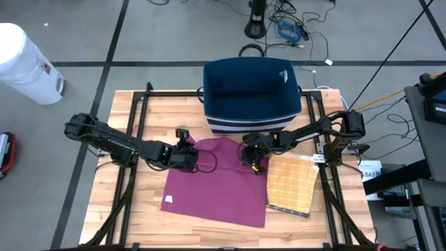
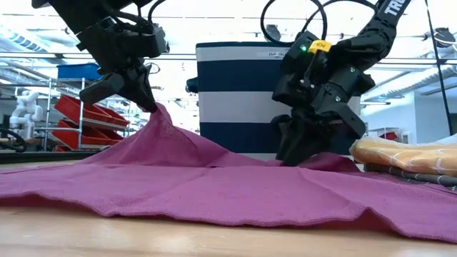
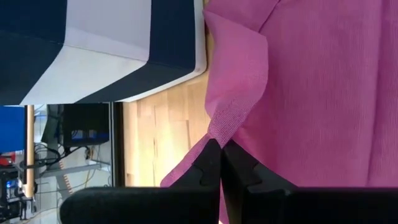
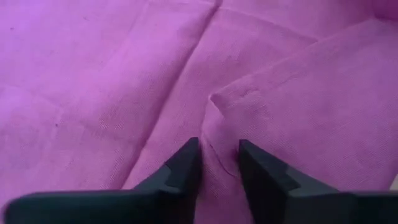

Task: Fold towel
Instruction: Fold the purple towel

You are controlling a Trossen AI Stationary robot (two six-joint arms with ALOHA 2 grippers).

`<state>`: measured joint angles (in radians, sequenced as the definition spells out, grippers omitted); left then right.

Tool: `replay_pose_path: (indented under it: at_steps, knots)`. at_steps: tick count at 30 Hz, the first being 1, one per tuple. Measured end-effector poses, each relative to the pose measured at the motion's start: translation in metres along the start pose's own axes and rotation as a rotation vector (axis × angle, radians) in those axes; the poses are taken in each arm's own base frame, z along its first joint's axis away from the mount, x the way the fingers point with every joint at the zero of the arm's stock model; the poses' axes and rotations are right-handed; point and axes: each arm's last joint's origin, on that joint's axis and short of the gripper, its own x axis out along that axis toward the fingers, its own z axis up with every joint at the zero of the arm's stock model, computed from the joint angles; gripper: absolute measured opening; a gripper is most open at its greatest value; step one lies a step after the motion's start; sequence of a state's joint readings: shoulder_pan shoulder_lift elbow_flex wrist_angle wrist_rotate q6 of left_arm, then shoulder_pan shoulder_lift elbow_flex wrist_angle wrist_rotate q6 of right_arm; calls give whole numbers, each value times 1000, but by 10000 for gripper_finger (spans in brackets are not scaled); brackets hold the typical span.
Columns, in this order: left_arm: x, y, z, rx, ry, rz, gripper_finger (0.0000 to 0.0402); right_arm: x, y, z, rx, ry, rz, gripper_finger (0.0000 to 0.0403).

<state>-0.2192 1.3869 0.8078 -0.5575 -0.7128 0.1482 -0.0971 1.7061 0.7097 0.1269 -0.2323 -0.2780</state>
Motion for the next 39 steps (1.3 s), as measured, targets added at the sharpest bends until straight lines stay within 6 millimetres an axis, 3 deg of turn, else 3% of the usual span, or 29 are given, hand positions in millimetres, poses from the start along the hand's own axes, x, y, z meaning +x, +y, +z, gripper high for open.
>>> replay_pose_path:
  at_steps: [6,12,17,23,31,35,39]
  knots:
    - [0,0,0,2,1,-1,0,1,5,1,-14,1,14,9]
    - [0,0,0,19,2,-1,0,0,13,10,-26,13,11,2]
    - [-5,-3,1,74,1,-1,0,-15,23,35,-63,5,-24,1]
    - [-29,-1,11,143,3,42,0,-55,45,65,-102,-39,-76,1]
    - [-80,1,24,150,-15,-15,0,-112,96,89,-115,-170,-11,0]
    - [-100,-12,20,153,-17,-151,0,-121,125,91,-132,-203,72,0]
    - [-113,-28,16,132,-27,-275,0,-111,144,88,-116,-170,126,0]
